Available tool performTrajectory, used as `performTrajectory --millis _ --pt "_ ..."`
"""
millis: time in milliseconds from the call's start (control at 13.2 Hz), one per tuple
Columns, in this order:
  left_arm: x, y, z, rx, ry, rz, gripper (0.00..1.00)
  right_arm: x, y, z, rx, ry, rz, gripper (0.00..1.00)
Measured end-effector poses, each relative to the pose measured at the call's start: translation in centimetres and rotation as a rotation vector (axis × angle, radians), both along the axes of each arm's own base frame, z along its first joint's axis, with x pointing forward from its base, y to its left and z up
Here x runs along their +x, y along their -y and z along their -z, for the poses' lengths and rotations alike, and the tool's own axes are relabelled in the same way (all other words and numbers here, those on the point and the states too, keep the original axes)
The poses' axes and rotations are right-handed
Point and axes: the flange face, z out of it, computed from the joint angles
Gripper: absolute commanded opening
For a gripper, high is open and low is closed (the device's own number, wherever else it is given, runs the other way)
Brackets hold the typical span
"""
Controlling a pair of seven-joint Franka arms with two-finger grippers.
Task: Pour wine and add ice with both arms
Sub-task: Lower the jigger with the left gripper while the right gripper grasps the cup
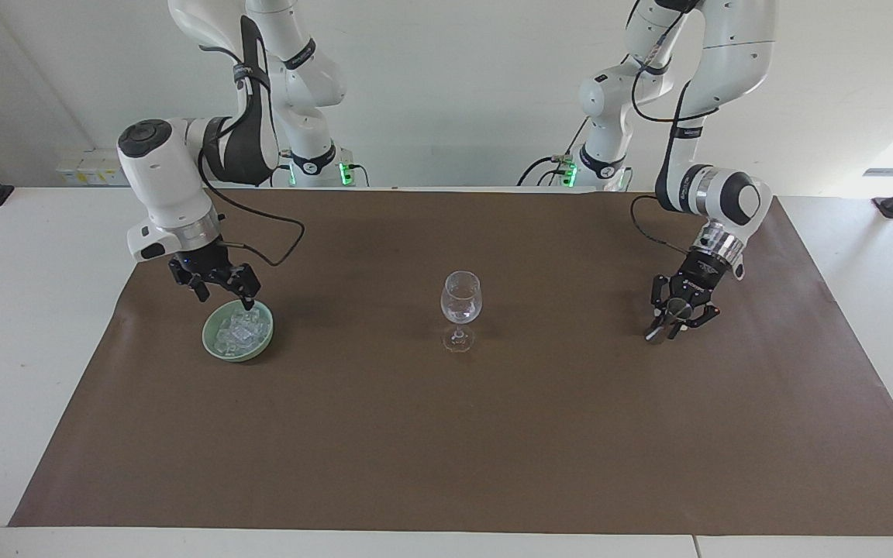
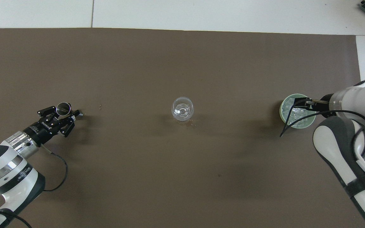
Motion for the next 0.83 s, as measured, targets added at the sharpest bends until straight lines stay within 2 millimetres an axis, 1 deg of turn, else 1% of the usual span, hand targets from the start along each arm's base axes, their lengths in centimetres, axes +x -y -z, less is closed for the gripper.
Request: performTrajectory --millis 76,302,378,453,680,755,831 --pt "0.0 0.0 0.0 0.001 0.001 0.002 1.0 0.4 0.0 0.8 -0.001 0.011 0.001 1.0" --pt "0.0 0.1 0.0 0.011 0.002 0.019 1.0 1.0 0.1 3.0 0.001 0.009 0.002 0.92" --pt "0.0 0.1 0.0 0.022 0.002 0.035 1.0 1.1 0.2 3.4 0.001 0.004 0.002 0.91" --pt "0.0 0.1 0.0 0.03 0.002 0.046 1.0 1.1 0.2 3.5 0.002 0.001 0.002 0.87" --pt "0.2 -0.1 -0.3 0.079 0.007 0.11 1.0 1.2 0.2 4.0 0.002 0.003 0.003 0.84" --pt "0.5 -0.3 -0.7 0.111 0.016 0.148 1.0 1.3 0.2 4.3 0.002 0.0 0.003 0.81" --pt "1.0 -0.6 -1.3 0.152 0.028 0.192 1.0 1.3 0.2 4.7 0.003 -0.005 0.003 0.81"
